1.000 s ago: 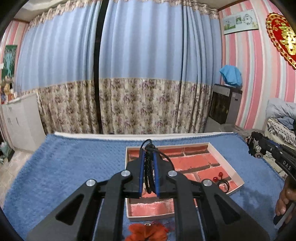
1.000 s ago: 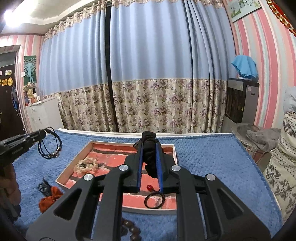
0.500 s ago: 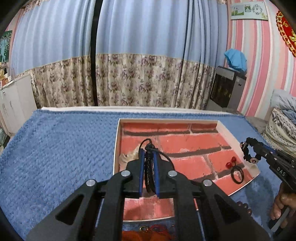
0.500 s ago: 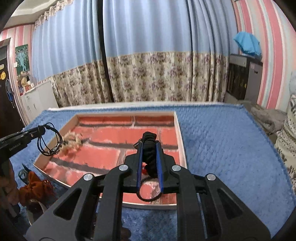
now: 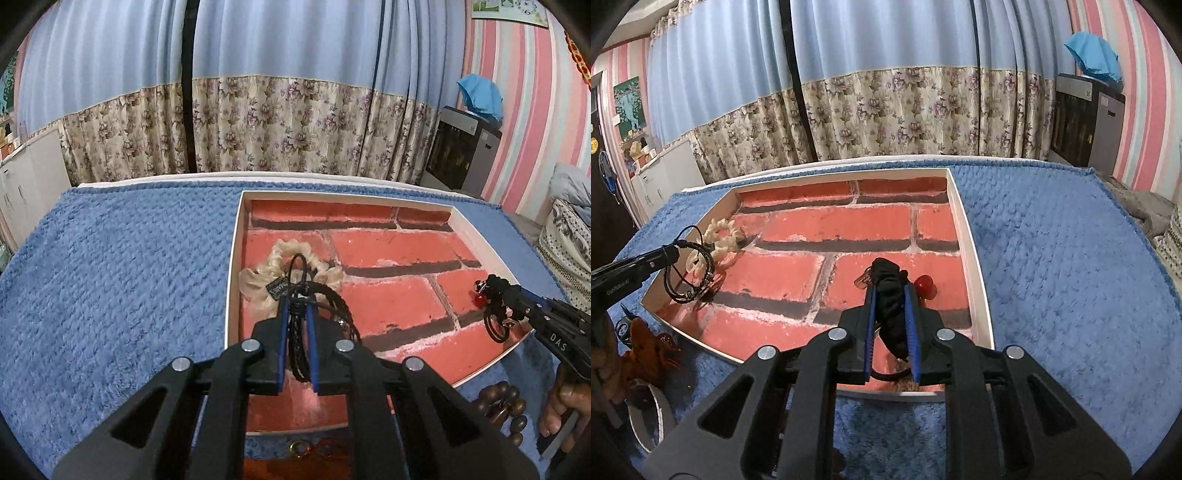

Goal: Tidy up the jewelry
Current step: 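Open left tool to release the bracelet while right releases the black scrunchie in tray, then withdraw both open tools back toward the orange scrunchie and bead bracelet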

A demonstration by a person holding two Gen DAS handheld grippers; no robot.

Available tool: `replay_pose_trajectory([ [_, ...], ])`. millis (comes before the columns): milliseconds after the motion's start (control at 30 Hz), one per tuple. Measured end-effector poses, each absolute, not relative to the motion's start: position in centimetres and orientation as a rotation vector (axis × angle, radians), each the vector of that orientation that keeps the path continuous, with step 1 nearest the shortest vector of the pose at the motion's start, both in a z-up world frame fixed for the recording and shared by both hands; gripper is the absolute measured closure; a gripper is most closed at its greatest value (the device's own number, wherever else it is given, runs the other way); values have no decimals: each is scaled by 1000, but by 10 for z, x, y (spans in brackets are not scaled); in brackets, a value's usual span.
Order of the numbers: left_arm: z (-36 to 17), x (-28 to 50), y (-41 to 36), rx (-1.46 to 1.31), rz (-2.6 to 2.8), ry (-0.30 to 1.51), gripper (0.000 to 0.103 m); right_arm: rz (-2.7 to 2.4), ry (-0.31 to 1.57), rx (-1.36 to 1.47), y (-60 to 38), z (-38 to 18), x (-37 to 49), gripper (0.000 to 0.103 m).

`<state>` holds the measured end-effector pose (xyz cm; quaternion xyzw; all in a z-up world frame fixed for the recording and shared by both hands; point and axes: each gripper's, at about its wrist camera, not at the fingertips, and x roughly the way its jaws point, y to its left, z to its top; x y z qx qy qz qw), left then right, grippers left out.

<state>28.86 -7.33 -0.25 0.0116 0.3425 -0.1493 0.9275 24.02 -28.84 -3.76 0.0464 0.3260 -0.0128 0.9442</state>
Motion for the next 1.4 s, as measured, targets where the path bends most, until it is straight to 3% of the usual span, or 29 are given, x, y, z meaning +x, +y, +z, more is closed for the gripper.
replay_pose_trajectory([
  [100, -4, 289, -74, 20, -309, 702, 93, -27, 663, 98, -289, -38, 240, 86],
  [267, -3, 288, -74, 17, -319, 705, 92, -26, 652, 112, -292, -39, 238, 71],
  [300, -2, 288, -74, 14, -324, 705, 83, -23, 646, 117, -292, -39, 237, 68],
  [333, -1, 287, -74, 9, -327, 704, 61, -21, 642, 121, -293, -38, 237, 62],
  [400, 3, 284, -71, -4, -313, 681, 39, -15, 631, 128, -294, -35, 236, 57],
  [567, 10, 282, -68, -16, -316, 660, 39, -12, 614, 139, -294, -29, 234, 47],
  [967, 40, 266, -64, 6, -333, 621, 39, -17, 499, 142, -300, 16, 209, 37],
  [1400, 60, 223, -28, -3, -304, 581, 39, -36, 438, 128, -301, 44, 152, 35],
])
